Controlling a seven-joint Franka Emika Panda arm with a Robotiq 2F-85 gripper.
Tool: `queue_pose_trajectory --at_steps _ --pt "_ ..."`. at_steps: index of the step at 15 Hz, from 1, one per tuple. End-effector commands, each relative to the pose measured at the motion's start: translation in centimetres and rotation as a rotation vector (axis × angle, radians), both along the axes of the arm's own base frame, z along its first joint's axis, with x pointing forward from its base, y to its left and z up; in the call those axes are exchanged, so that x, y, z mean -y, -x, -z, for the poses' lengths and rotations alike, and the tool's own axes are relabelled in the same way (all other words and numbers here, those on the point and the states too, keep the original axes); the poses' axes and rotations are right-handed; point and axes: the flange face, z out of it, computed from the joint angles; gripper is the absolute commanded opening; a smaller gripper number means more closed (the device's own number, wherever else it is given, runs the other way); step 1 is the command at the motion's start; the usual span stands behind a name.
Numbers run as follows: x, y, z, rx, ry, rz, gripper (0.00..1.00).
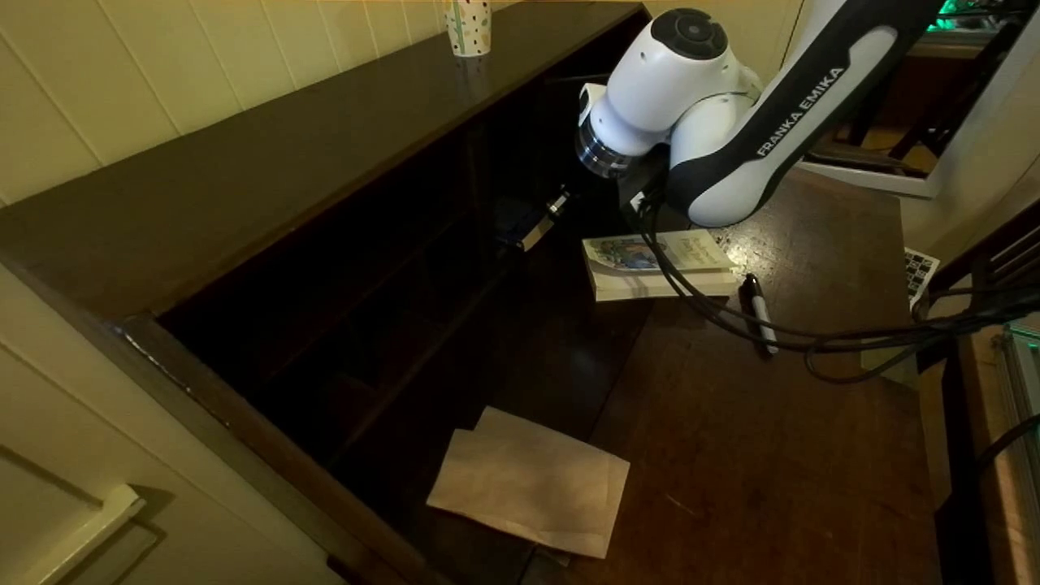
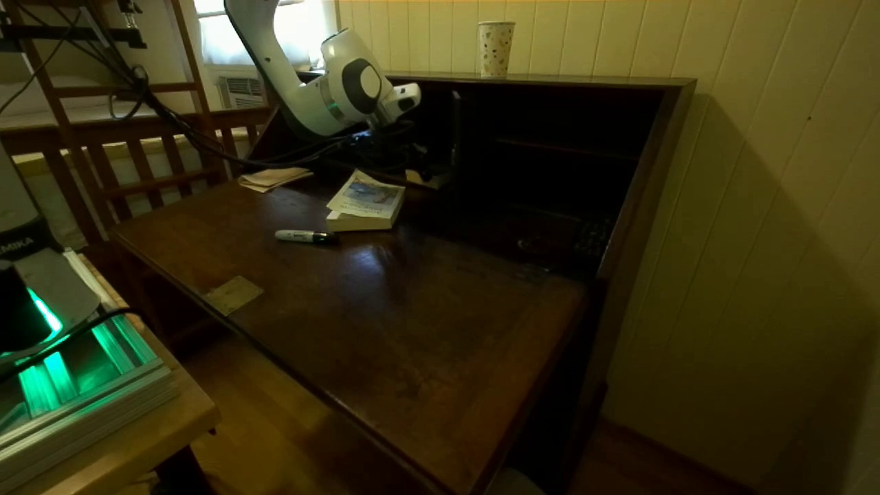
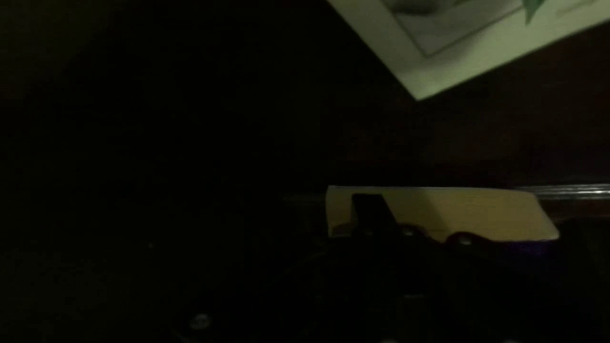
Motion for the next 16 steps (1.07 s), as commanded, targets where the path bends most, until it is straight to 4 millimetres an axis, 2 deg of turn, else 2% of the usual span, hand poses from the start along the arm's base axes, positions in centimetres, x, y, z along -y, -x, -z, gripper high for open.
queue_pose_trajectory --at_steps 1,7,9,11,16 --pt "0.2 -2.2 0.1 0.046 0.022 -0.024 0.0" --pt "-0.5 -3.9 0.6 0.057 0.028 -0.039 0.0" --pt "-1.1 -3.9 -0.3 0.041 0.036 -0.03 0.0" --pt "-1.9 -3.3 -1.9 0.03 0.051 -0.029 0.0" --pt "-5.2 -0.9 -5.9 -0.071 0.081 -0.022 0.0"
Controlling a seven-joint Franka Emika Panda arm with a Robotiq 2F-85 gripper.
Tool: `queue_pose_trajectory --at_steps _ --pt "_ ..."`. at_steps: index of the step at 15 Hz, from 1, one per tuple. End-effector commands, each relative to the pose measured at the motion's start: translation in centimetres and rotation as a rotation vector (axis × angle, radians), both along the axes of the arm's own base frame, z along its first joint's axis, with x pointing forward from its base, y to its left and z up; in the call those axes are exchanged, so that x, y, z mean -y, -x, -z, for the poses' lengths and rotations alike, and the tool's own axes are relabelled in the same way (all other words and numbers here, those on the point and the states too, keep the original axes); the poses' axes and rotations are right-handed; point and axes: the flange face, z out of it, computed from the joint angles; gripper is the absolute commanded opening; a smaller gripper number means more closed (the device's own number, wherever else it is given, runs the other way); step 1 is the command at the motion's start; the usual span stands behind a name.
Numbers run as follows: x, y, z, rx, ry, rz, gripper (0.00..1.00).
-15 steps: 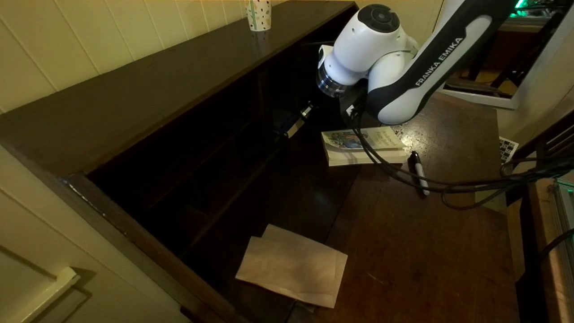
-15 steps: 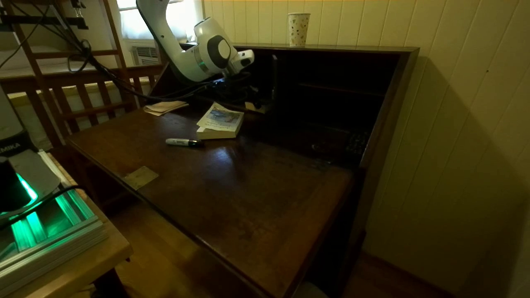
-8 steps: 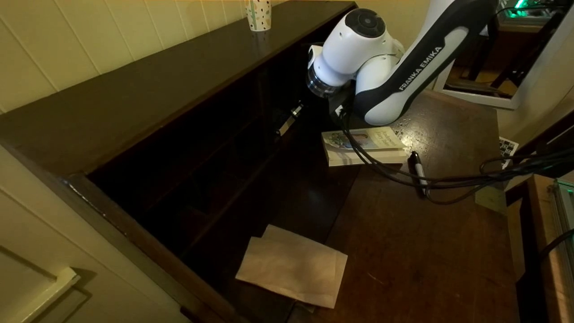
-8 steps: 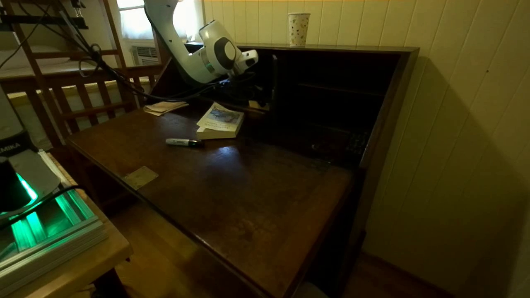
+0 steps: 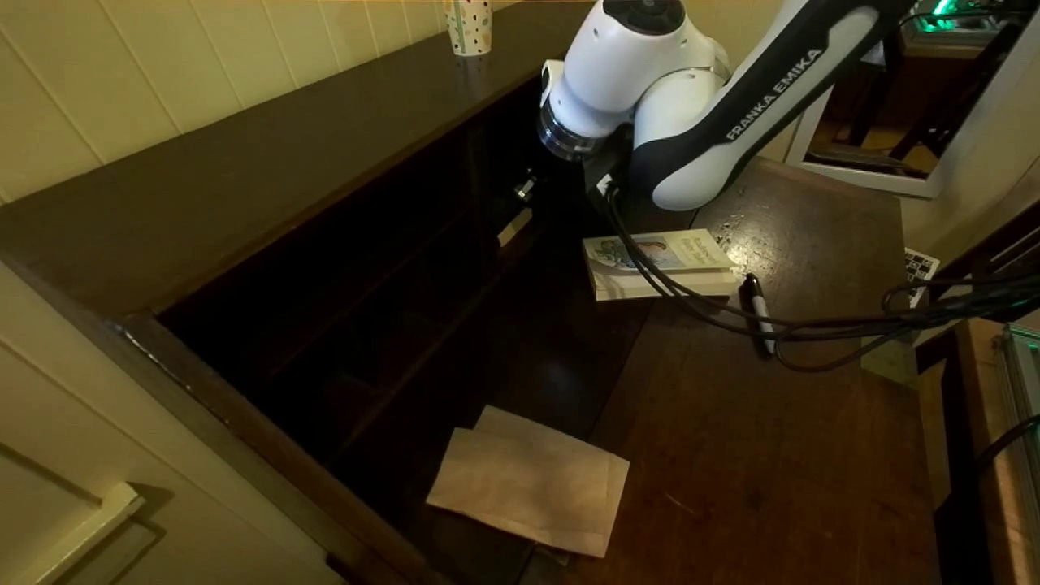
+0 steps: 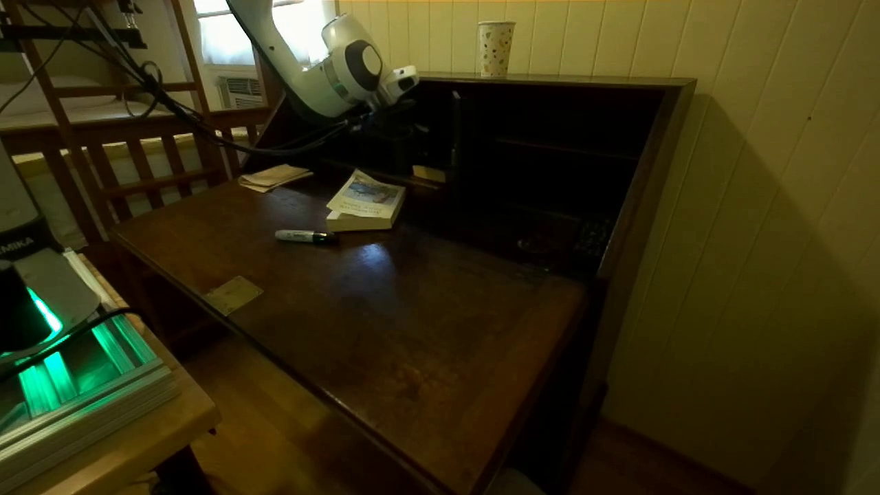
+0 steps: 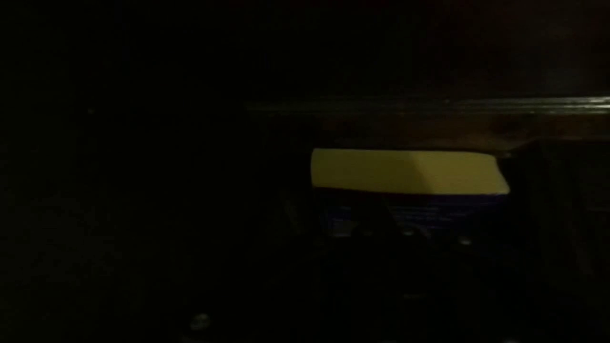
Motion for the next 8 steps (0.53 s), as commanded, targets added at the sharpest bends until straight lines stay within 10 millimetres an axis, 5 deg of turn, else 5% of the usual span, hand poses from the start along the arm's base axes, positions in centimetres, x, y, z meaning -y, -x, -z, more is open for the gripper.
queue_pose_trajectory --at_steps 1,5,8 --pt "-2.8 3.5 -3.2 -0.118 0.003 0.006 0.0" --pt "-5.0 6.9 -5.0 -0.29 -0.034 0.04 0.0" --pt "-4.8 9.0 -7.3 -0.35 -0.015 0.1 0.0"
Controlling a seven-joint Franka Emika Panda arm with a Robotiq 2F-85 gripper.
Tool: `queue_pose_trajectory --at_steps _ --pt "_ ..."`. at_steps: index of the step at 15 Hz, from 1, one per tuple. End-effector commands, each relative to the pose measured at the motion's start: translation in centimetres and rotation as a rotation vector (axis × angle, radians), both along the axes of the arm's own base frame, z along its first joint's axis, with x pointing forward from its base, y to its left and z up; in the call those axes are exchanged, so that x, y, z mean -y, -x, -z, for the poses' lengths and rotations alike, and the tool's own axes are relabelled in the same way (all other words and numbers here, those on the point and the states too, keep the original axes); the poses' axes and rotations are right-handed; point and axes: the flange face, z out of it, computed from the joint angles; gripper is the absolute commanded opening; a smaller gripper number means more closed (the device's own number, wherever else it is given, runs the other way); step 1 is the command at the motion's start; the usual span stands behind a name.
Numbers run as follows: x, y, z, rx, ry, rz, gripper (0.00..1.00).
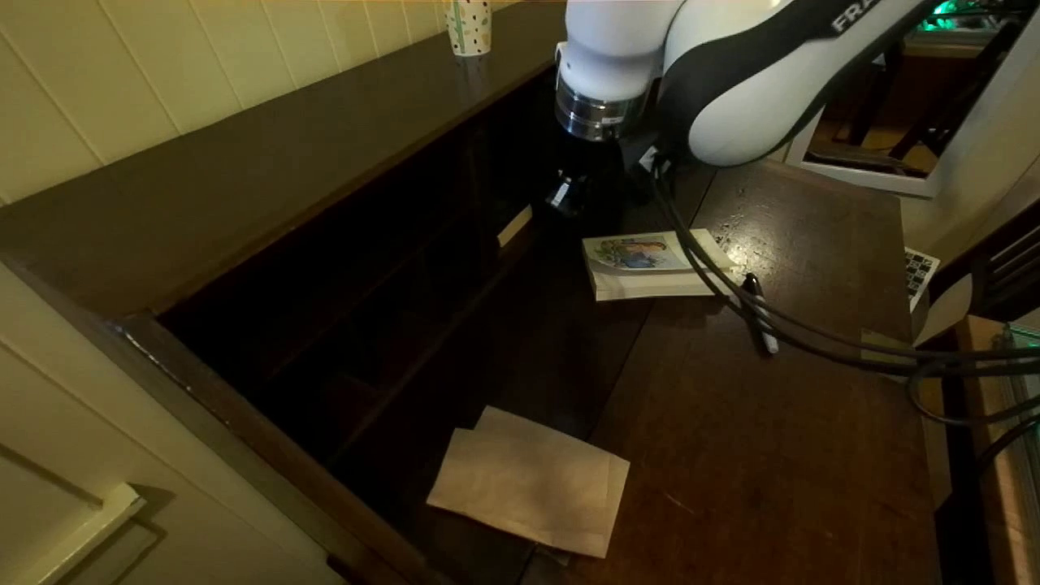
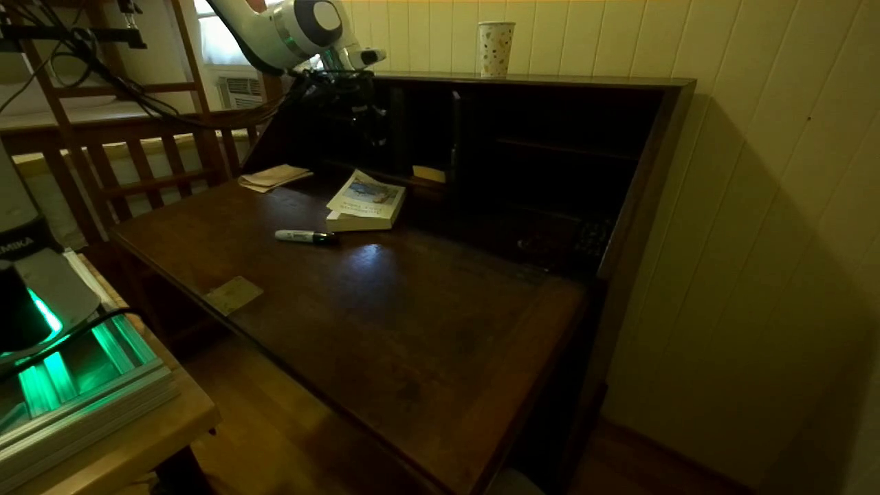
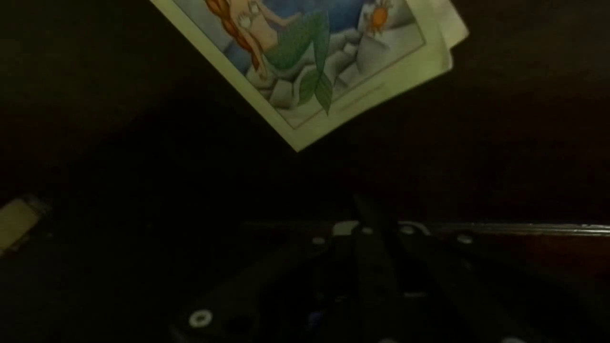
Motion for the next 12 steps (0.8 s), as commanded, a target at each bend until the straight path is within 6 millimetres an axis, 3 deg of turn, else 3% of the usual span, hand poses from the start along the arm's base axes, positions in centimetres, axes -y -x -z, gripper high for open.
queue_pose_trajectory --at_steps 1,3,4,9,10,12 --pt "0.4 3.7 -3.4 -0.061 0.012 0.045 0.0" --pt "0.8 5.1 -5.1 -0.068 0.02 0.069 0.0" --pt "0.9 5.7 -5.8 -0.07 0.021 0.072 0.2" --pt "0.9 8.8 -8.4 -0.046 -0.01 0.059 0.54" --pt "1.0 6.7 -7.5 -0.054 0.007 0.068 0.37" --pt "0.9 7.7 -8.1 -0.047 0.003 0.065 0.49"
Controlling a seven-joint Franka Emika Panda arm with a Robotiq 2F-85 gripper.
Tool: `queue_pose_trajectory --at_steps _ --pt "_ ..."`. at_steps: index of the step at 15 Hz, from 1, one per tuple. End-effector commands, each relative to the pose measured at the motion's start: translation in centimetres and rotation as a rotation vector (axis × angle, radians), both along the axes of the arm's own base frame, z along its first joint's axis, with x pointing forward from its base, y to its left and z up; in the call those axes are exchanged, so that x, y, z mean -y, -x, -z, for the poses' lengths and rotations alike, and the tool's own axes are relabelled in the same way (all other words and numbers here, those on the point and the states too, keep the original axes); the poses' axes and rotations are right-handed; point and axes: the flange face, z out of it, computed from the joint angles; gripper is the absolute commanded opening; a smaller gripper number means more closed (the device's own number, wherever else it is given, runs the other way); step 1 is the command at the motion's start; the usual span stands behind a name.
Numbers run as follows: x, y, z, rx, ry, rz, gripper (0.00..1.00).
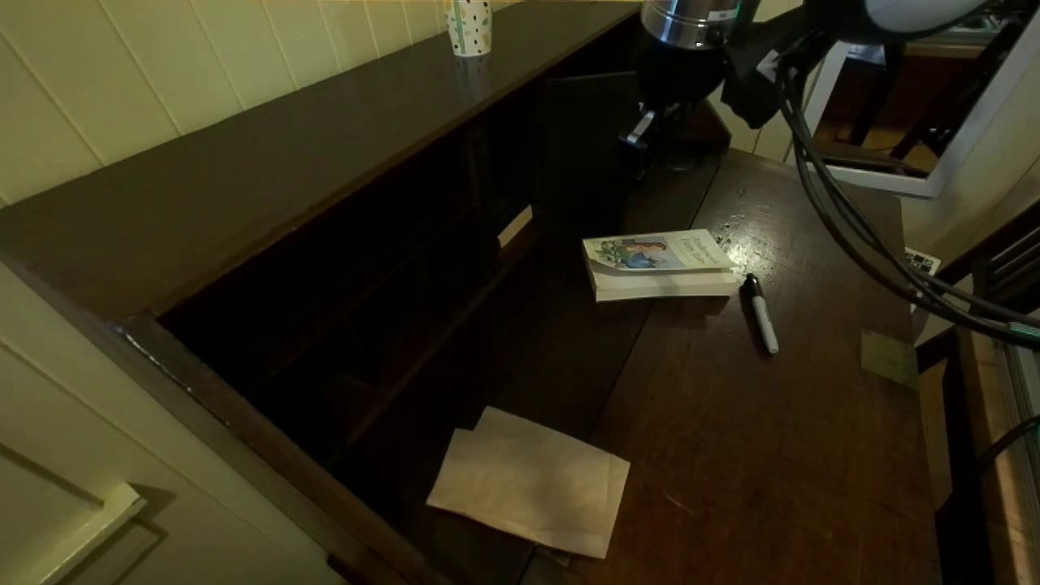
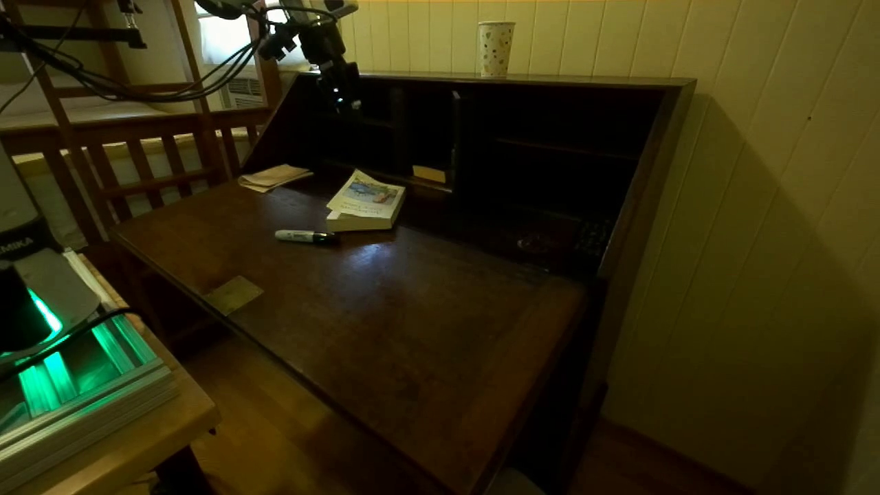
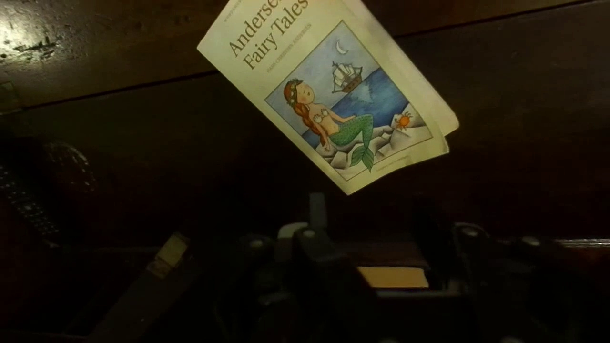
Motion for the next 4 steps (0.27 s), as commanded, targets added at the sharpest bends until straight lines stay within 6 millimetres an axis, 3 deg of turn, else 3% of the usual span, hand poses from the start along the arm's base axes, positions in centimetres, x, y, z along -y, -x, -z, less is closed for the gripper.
queue_pose_trajectory --at_steps 1,4 --pt "0.01 0.26 -0.14 0.0 -0.001 -0.001 0.54" --pt "0.02 0.4 -0.13 -0.001 -0.002 -0.001 0.54"
